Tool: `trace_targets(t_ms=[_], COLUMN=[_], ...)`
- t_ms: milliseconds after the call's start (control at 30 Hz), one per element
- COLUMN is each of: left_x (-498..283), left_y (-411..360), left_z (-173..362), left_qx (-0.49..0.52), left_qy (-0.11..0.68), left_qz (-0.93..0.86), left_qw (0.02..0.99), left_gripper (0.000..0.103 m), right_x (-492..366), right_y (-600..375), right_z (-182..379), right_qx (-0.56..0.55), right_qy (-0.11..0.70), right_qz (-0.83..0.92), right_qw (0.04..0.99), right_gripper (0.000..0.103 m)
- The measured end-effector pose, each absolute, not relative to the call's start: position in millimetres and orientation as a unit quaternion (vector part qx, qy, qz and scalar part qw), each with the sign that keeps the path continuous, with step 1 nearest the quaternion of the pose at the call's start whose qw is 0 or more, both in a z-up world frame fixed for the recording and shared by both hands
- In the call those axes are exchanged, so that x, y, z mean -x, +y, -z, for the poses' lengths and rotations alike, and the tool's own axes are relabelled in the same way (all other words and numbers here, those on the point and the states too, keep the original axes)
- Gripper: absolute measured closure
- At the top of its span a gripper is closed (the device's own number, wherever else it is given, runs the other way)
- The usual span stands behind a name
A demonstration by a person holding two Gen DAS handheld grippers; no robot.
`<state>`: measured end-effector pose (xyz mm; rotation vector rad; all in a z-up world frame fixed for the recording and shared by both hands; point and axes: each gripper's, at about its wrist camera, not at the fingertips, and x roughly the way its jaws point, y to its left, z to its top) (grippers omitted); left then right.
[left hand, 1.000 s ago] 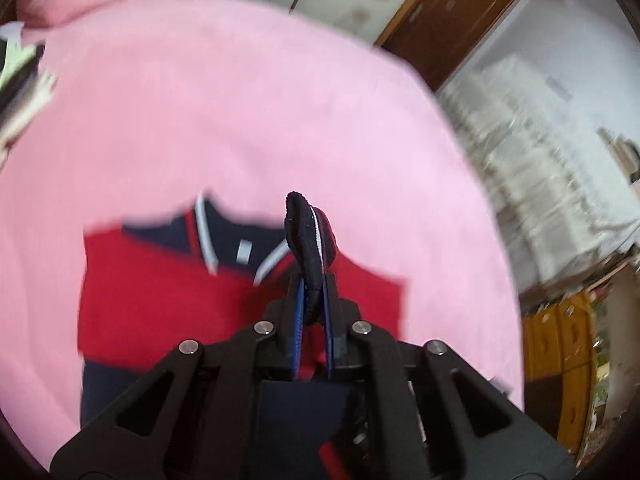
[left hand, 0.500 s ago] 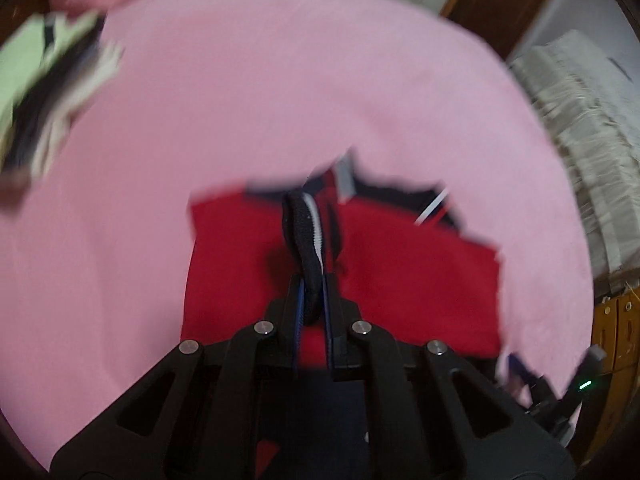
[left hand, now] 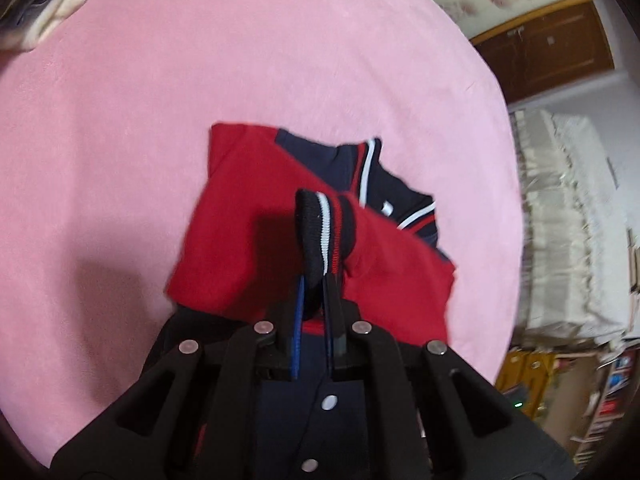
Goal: Fold large clothes
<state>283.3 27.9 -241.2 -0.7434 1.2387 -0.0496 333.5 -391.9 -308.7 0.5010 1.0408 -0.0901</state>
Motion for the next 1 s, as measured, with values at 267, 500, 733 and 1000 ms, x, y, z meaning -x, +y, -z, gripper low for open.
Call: trace_targets(t_ms=[267,500,733,1000], left_x=[-288,-281,-314,-332], left_y=[43,14,-22,-12], left_z=[248,225,241,269], left_qx=[0.263,0.111,0.184,0.202], left_qy=[0.646,0.597,0.595,0.615], left_qz=[-0.017,-0.059,0.069,0.041], left_qw=[0.717,0.793,0.779,0.761], left_gripper=[0.097,0.095,0.095,0.095], right_x=[-313,-340,-389,-400], right_y=[-445,-397,-298,-351], right_z=[308,275,295,318], right_qx=[-0.331,-0.251,-0.293,-0.262], right_qy=[0.453,0.466,0.506,0.52], right_qz=[0.113,0.013,-0.184,-0.022], right_qw=[0.82,0.848,0.79,0.813], right_gripper=[0.019,0.047,0.08,0.103])
